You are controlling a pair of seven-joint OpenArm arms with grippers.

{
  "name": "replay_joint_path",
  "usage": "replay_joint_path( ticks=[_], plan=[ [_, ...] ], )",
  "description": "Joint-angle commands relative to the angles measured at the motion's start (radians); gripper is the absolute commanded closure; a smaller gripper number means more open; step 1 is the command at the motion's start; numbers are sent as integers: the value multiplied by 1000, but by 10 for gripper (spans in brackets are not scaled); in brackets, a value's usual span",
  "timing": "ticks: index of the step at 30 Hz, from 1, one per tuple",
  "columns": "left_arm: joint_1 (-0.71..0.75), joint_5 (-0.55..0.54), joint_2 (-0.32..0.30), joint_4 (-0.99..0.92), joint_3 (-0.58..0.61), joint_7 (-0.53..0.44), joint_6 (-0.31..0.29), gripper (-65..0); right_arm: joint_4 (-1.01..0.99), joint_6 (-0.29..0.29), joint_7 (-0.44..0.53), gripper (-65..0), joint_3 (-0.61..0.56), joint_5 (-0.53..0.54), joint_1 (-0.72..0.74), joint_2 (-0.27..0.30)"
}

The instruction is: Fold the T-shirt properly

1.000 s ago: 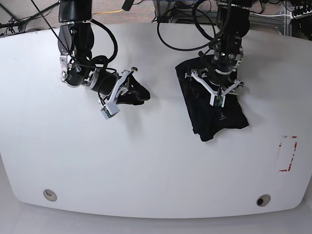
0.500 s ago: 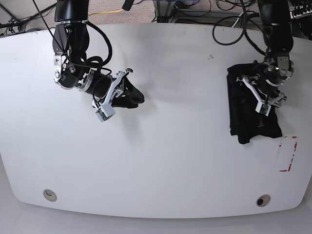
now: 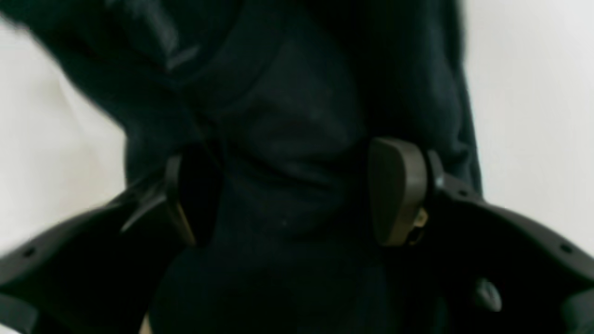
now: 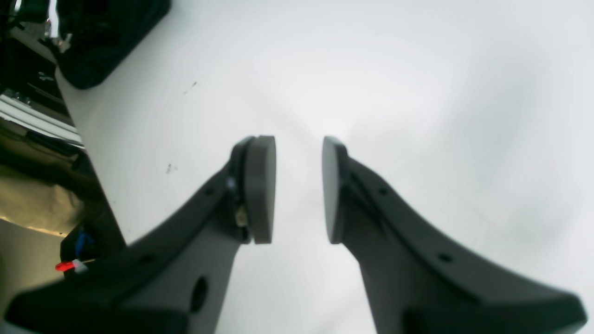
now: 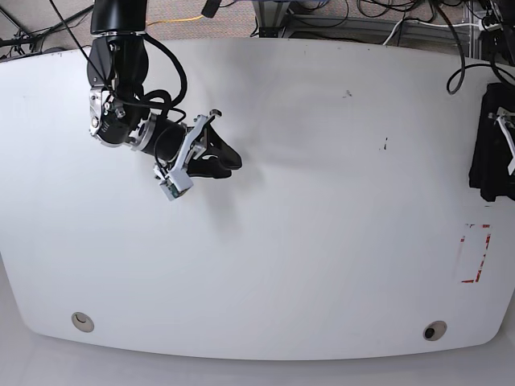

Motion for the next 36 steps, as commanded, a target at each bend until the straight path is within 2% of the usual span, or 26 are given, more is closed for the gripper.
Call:
replay_joint_path(
  ticks=[1,7,12,15,16,18,20,21,25,28,29,33,36],
  plan=[
    [-2,17,-37,6,-57,17,4,-446,20,9,25,-166,8,25,13,6],
    [21,18,-37,91,-232,25,4,-446,18,9,25,-166,6,25,13,29],
    [21,18,-13,282,-259,115,4,-444,21,9,27,-166,9,-6,14,45],
    [15,20,55,400,-264,125,4,-438,21,9,28,-166,9,-98,16,51],
    [15,20,87,444,-266,108,4,-417,21,9,28,-166,9,-150,25,46],
    [21,23,161,516,-266,40,4,-381,18,9,28,-166,9,-270,42,31],
    [32,24,227,562,-266,-53,4,-378,17,9,41,-166,11,-393,51,12],
    [47,26,260,576,-266,-104,45,-378,17,9,59,-166,11,-457,53,2],
    [102,27,360,627,-259,-279,195,-378,15,9,211,-166,11,-677,40,-32],
    [141,27,449,673,-259,-350,287,-378,15,9,389,-166,19,-819,5,-57],
    [162,27,488,702,-259,-360,315,-378,15,9,475,-166,36,-865,-19,-72],
    [248,27,606,783,-259,-376,349,-378,6,9,662,-166,98,-959,-76,-124],
    [314,27,675,816,-258,-399,349,-376,-23,9,740,-166,155,-971,-110,-155]
  ],
)
